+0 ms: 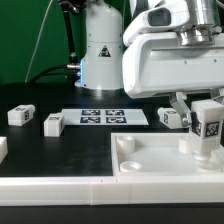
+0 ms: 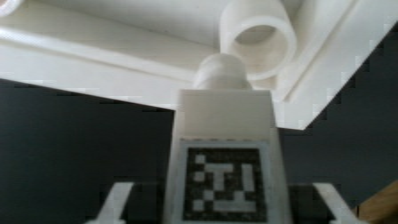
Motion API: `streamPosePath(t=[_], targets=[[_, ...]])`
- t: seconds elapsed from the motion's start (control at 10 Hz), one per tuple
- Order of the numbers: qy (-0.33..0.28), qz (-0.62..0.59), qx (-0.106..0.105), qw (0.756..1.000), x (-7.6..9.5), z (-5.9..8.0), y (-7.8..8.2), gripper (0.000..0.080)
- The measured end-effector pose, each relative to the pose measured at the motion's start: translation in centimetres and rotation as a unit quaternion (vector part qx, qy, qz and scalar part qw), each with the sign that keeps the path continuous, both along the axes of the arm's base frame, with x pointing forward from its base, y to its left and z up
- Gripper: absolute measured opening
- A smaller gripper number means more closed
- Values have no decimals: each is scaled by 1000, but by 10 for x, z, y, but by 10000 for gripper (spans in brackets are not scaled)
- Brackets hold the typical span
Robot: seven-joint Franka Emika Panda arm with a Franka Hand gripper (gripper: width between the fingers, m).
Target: Assemble one leg
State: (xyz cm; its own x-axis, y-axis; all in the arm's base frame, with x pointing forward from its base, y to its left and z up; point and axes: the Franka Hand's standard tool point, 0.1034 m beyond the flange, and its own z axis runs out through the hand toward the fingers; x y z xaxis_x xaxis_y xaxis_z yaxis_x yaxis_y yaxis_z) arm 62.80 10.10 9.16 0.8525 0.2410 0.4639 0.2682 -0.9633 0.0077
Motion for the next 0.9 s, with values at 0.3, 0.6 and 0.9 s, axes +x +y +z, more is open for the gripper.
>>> streamPosePath(t=[0.3,0.6,0.9], targets=[[6,7,0,1000,-6,-5,9,293],[6,11,0,1000,-9,-7,15,293],[3,14,0,1000,-10,-13,19,293]])
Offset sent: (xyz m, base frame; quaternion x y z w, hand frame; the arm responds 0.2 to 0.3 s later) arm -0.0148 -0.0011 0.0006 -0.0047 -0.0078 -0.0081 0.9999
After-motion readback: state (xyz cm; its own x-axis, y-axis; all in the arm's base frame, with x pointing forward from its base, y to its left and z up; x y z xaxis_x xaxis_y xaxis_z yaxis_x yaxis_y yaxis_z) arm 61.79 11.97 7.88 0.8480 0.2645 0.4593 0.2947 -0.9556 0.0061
